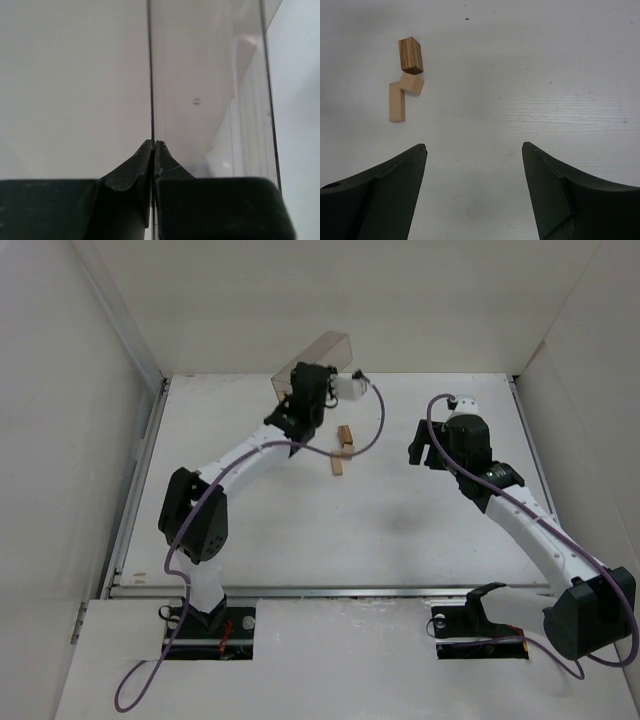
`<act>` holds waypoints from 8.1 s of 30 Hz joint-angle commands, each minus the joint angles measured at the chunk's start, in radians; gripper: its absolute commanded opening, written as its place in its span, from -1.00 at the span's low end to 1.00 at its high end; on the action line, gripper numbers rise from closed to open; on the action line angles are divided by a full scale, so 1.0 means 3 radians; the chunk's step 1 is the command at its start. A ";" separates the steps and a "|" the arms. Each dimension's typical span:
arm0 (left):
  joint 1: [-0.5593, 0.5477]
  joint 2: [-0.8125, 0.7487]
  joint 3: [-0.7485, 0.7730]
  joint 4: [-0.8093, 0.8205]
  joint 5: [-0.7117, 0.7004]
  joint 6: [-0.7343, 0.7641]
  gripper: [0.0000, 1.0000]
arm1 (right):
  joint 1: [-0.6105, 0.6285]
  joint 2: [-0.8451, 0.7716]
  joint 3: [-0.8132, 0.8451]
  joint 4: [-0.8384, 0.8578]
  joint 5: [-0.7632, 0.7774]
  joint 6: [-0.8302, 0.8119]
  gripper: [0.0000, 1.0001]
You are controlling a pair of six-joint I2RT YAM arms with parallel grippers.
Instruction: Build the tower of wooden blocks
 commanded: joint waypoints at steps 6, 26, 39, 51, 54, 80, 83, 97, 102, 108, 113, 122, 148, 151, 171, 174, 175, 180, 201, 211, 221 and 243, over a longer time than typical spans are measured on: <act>0.0710 0.0089 0.1301 -0.2834 0.2371 -0.2686 -1.00 | -0.0015 -0.0002 0.0027 0.0168 -0.0106 0.0015 0.65; 0.1387 0.0549 0.0580 -0.1603 0.3415 -0.3852 -1.00 | -0.0015 0.0090 0.0119 0.0071 -0.0239 -0.0016 0.65; 0.1463 0.0948 0.0784 -0.1438 0.2638 -0.3847 -1.00 | 0.0015 0.0315 0.0246 0.0009 -0.0239 -0.0016 0.65; 0.1463 0.1270 0.1014 -0.1387 0.2406 -0.3883 -0.82 | 0.0082 0.0785 0.0670 -0.0103 -0.0362 -0.0016 0.99; 0.1463 0.1316 0.1055 -0.1423 0.2407 -0.3883 -0.55 | 0.0113 0.0867 0.0757 -0.0103 -0.0392 -0.0016 0.99; 0.1494 0.0355 0.0871 -0.1832 0.2529 -0.3699 0.05 | 0.0604 0.3515 0.3206 -0.0696 0.0016 -0.0046 0.99; 0.1494 0.0324 0.0902 -0.2016 0.2576 -0.3735 0.05 | 0.0634 0.3822 0.3600 -0.0865 0.0016 -0.0087 0.90; 0.1433 0.0222 0.0933 -0.2221 0.2560 -0.3735 0.02 | 0.0665 0.4094 0.3831 -0.0901 0.0011 -0.0123 -0.14; 0.1366 0.0222 0.0999 -0.2374 0.2519 -0.3704 0.00 | 0.0665 0.4023 0.3800 -0.0901 0.0072 -0.0123 -0.73; 0.1106 0.0222 0.1066 -0.2619 0.2550 -0.3500 -0.03 | 0.0634 0.3762 0.3760 -0.0901 0.0292 -0.0154 -1.00; 0.0983 0.0222 0.1142 -0.2859 0.2775 -0.3347 -0.03 | 0.0445 0.3328 0.3326 -0.0794 0.0369 -0.0220 -1.00; 0.0605 0.0487 0.1010 -0.2845 0.2836 -0.3729 0.12 | 0.0210 0.2489 0.1884 -0.0487 0.0416 0.0040 -1.00; 0.0206 0.1362 0.1229 -0.2384 0.2243 -0.4379 0.24 | 0.0179 0.2453 0.1356 -0.0517 0.0405 0.0296 -0.57; 0.0206 0.1434 0.1189 -0.2384 0.2243 -0.4410 0.14 | 0.0179 0.2453 0.1387 -0.0517 0.0436 0.0266 0.03; 0.0206 0.1434 0.0984 -0.2451 0.2213 -0.4451 -1.00 | 0.0148 0.2197 0.1387 -0.0548 0.0497 0.0266 0.40; 0.0206 0.1292 0.0902 -0.2451 0.2121 -0.4313 -1.00 | 0.0113 0.2034 0.1346 -0.0548 0.0375 0.0194 0.46; 0.0206 0.1235 0.0872 -0.2451 0.2120 -0.4267 -1.00 | 0.0082 0.1988 0.1346 -0.0502 0.0303 0.0159 0.48; 0.0206 0.0719 0.0693 -0.2379 0.2054 -0.3727 -1.00 | 0.0082 0.1579 0.1147 -0.0375 -0.0136 -0.0062 0.56; 0.0057 -0.1317 -0.1159 -0.0324 0.3895 -0.2507 -1.00 | 0.0087 0.0504 0.0584 0.0649 -0.2346 0.0128 0.39; -0.0040 -0.1220 -0.1128 -0.0124 0.3818 -0.2610 -1.00 | 0.0230 0.0643 0.0589 0.0720 -0.2514 0.0158 0.26; -0.0040 -0.1220 -0.1128 -0.0155 0.3818 -0.2610 -1.00 | 0.0292 0.0831 0.0732 0.0720 -0.2479 0.0189 -0.02; -0.0071 -0.1623 -0.1725 -0.0129 0.2867 -0.2830 0.99 | 0.0649 0.1184 0.1437 -0.0721 0.0004 0.0577 -1.00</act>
